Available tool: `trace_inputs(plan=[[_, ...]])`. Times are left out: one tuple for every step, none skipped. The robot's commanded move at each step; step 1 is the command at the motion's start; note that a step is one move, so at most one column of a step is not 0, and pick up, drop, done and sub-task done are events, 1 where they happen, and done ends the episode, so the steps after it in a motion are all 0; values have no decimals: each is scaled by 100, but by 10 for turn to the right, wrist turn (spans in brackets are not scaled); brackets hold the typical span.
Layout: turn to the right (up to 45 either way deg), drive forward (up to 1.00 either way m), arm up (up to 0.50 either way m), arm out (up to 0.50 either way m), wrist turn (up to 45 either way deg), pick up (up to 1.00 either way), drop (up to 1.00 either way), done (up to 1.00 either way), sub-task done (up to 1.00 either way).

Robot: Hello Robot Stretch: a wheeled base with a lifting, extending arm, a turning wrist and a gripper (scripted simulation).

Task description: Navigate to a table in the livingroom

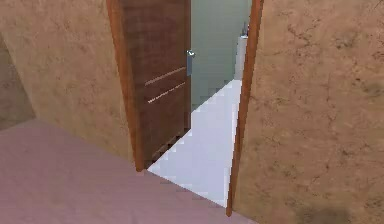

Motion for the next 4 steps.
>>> trace_inputs(plan=[[-30, 0, 0, 0, 0, 0, 0, 0, 0], [-120, 0, 0, 0, 0, 0, 0, 0, 0], [0, 70, 0, 0, 0, 0, 0, 0, 0], [180, 0, 0, 0, 0, 0, 0, 0, 0]])
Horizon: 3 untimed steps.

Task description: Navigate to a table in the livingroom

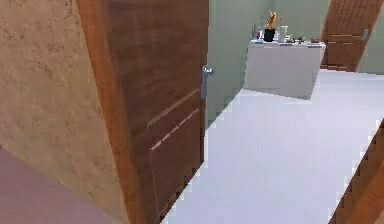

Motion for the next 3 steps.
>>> trace_inputs(plan=[[0, 15, 0, 0, 0, 0, 0, 0, 0], [60, 0, 0, 0, 0, 0, 0, 0, 0], [0, 80, 0, 0, 0, 0, 0, 0, 0]])
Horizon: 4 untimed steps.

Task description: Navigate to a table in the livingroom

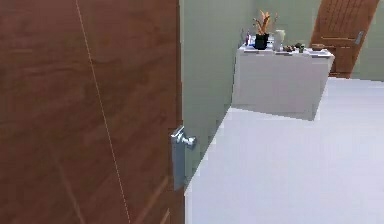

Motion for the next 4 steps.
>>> trace_inputs(plan=[[450, 0, 0, 0, 0, 0, 0, 0, 0], [450, 0, 0, 0, 0, 0, 0, 0, 0], [0, 35, 0, 0, 0, 0, 0, 0, 0], [-150, 0, 0, 0, 0, 0, 0, 0, 0]])
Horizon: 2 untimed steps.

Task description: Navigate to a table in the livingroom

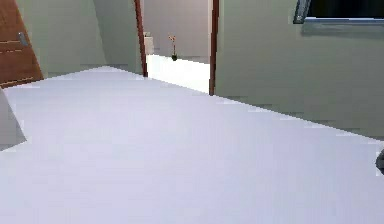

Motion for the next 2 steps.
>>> trace_inputs(plan=[[0, 100, 0, 0, 0, 0, 0, 0, 0], [-30, 0, 0, 0, 0, 0, 0, 0, 0]])
